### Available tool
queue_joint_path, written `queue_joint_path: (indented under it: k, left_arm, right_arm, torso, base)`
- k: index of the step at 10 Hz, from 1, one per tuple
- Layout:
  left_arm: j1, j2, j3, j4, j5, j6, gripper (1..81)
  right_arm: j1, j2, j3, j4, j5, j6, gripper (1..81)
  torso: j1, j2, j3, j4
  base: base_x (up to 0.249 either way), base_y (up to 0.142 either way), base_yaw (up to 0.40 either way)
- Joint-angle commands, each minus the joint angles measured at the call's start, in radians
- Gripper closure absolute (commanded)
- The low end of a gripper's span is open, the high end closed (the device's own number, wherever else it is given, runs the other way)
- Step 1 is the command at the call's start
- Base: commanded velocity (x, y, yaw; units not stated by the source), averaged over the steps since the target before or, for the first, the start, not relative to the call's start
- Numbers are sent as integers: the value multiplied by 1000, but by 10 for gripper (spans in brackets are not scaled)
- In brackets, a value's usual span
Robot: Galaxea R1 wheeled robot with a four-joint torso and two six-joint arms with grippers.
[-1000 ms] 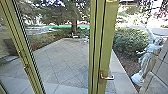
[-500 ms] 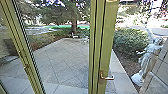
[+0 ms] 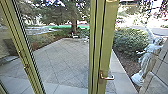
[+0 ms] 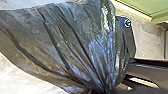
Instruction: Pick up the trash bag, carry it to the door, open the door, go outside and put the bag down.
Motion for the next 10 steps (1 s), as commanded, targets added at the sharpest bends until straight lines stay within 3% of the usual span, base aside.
queue_joint_path:
  k: [1,4,7,10]
  left_arm:
    - [-38,-14,9,4,61,6,811]
    - [-37,-13,9,-1,61,4,811]
    - [-37,-8,6,-1,61,4,811]
    - [-37,-5,4,-4,60,3,811]
  right_arm:
    - [171,-214,217,73,-14,4,10]
    - [346,-301,306,186,-73,4,10]
    - [602,-305,314,332,-236,7,10]
    - [808,-291,276,495,-353,9,10]
  torso:
    - [1,0,0,0]
    - [1,0,0,0]
    - [1,0,0,0]
    - [1,0,0,0]
  base:
    - [0,0,0]
    - [0,0,0]
    - [0,0,0]
    - [0,0,0]
